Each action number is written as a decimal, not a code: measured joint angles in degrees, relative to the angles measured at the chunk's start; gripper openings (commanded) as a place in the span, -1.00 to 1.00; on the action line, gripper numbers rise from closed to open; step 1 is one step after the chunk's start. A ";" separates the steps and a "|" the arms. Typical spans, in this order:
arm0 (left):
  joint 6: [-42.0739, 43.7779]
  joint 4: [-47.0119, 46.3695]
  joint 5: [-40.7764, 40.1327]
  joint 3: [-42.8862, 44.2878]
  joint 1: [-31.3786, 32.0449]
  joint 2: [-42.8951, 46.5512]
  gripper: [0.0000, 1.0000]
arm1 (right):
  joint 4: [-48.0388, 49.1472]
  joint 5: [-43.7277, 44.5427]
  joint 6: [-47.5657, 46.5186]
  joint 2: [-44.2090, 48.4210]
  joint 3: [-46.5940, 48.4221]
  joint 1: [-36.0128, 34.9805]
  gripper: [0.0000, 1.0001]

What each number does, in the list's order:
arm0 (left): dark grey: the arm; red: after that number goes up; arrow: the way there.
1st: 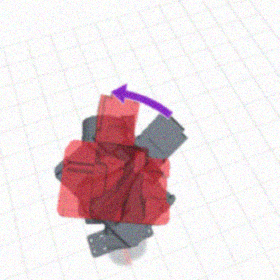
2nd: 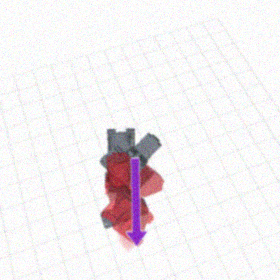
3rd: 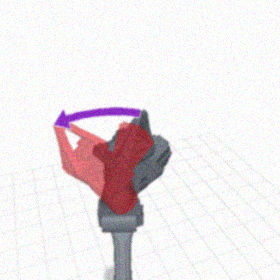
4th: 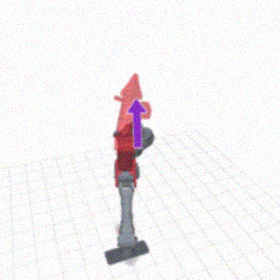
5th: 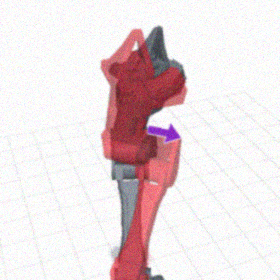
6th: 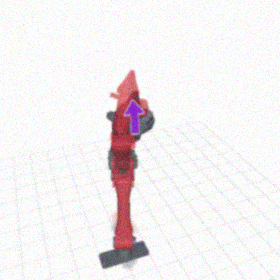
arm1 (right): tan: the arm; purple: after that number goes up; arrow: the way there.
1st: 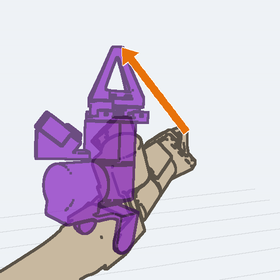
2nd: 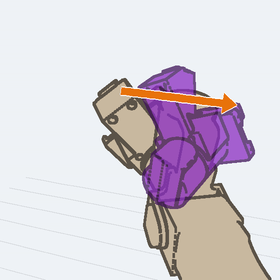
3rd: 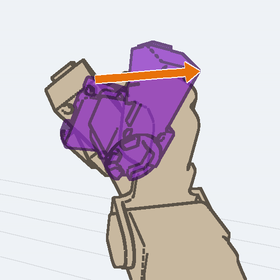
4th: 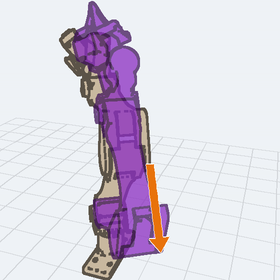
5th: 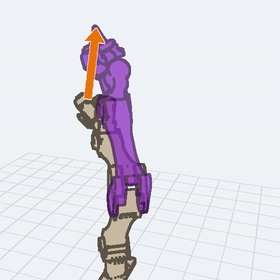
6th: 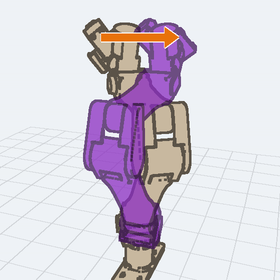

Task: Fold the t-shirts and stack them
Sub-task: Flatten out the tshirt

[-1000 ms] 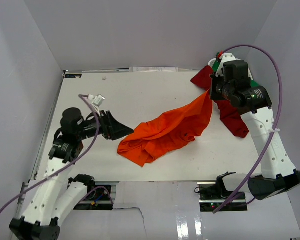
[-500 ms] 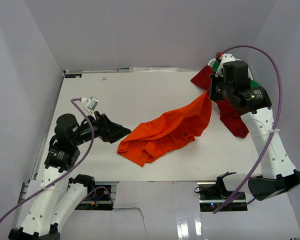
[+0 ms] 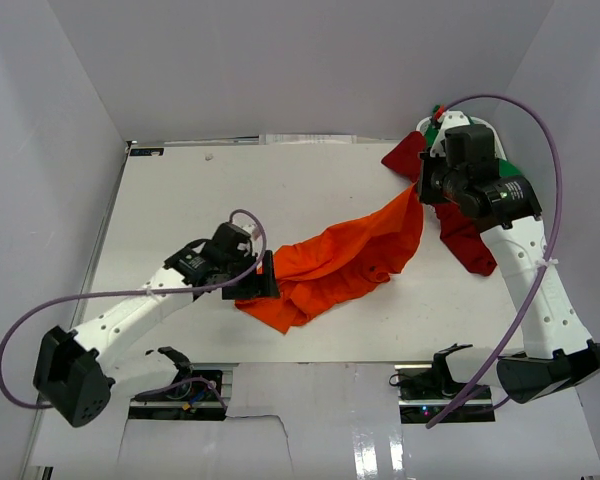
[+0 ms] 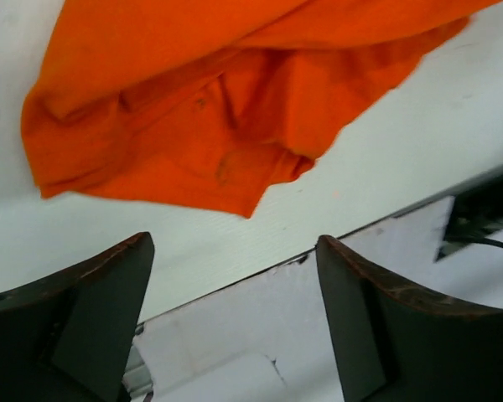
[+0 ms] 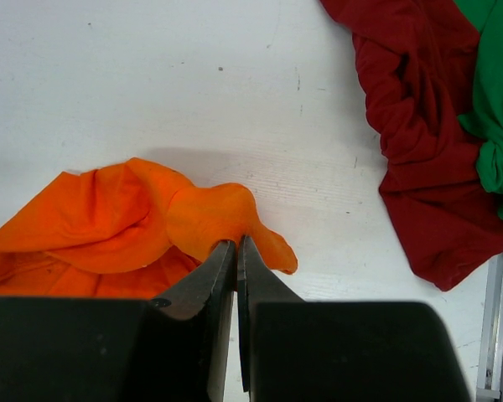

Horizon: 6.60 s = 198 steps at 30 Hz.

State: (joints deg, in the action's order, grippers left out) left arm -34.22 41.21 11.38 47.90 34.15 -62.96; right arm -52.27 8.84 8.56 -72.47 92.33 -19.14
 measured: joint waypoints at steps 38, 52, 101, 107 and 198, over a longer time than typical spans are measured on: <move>-3.32 4.09 -20.39 13.66 11.87 -32.26 0.17 | 1.90 -0.48 -0.02 0.74 -4.09 0.00 -0.84; -1.73 1.49 -18.82 13.57 5.25 -32.30 0.17 | 1.90 -0.72 -0.22 0.79 -4.11 0.00 -0.85; -4.02 0.31 -18.75 12.87 1.46 -35.65 -0.99 | 2.82 -2.86 -0.92 1.68 -5.40 0.00 -0.84; -3.82 0.15 -18.34 13.03 1.49 -35.85 -1.00 | 2.80 -3.04 -1.07 1.97 -5.70 0.00 -0.85; -0.20 -2.23 24.92 28.20 -32.85 -0.94 -1.00 | 21.62 -18.86 9.05 -19.21 -11.10 6.91 -0.85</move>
State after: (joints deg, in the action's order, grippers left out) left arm -34.41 38.98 36.29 76.09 1.30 -63.90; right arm -30.65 -10.02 17.61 -91.68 81.23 -12.23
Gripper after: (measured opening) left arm 0.009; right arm 0.080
